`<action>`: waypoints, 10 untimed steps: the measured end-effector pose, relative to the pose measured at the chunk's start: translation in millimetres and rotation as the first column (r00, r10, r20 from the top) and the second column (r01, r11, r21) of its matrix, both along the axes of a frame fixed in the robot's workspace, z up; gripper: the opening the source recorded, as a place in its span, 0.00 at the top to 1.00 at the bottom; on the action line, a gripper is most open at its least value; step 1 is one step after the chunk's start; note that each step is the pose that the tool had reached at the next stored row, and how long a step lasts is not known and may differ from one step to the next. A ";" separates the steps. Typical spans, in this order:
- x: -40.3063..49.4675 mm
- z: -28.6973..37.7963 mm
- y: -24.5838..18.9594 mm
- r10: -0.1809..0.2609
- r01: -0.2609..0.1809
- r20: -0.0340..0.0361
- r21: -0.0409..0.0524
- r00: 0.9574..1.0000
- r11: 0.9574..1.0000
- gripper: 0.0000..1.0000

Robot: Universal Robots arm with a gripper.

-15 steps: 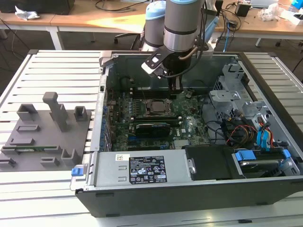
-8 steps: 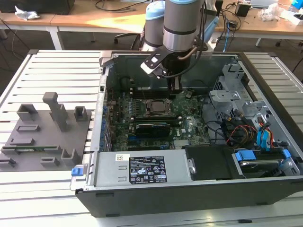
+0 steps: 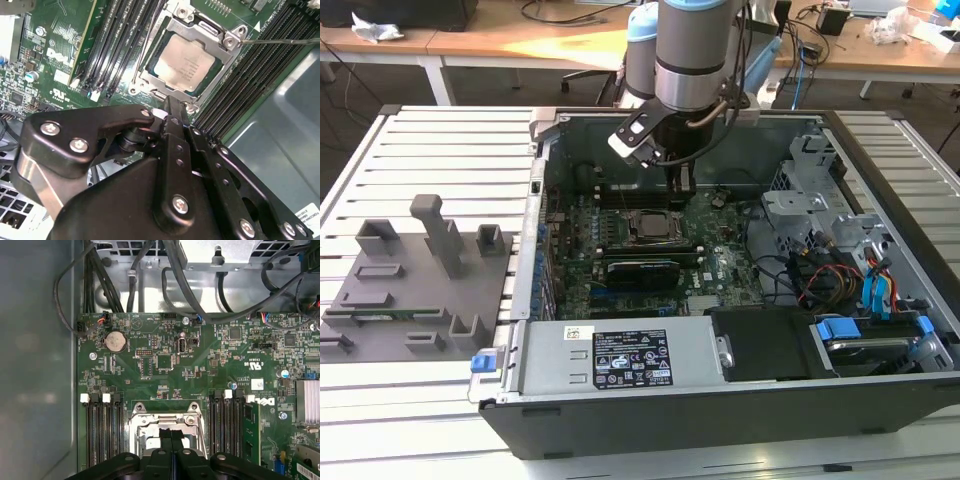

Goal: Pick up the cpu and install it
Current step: 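Close the cpu cover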

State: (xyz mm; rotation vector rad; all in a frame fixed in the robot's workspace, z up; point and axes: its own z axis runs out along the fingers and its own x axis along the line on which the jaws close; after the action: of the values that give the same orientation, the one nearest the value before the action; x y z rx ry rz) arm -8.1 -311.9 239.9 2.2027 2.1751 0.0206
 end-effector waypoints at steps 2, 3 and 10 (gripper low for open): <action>-0.2 0.0 0.0 0.000 0.000 0.000 0.000 1.000 1.000 0.89; -0.5 0.0 0.0 0.000 0.000 0.000 0.000 1.000 1.000 0.89; -18.3 -6.0 0.0 0.000 0.000 0.000 -0.001 1.000 1.000 0.89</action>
State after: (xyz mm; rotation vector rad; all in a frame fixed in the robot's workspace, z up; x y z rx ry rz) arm -26.4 -311.9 233.9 2.2021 2.1745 0.0192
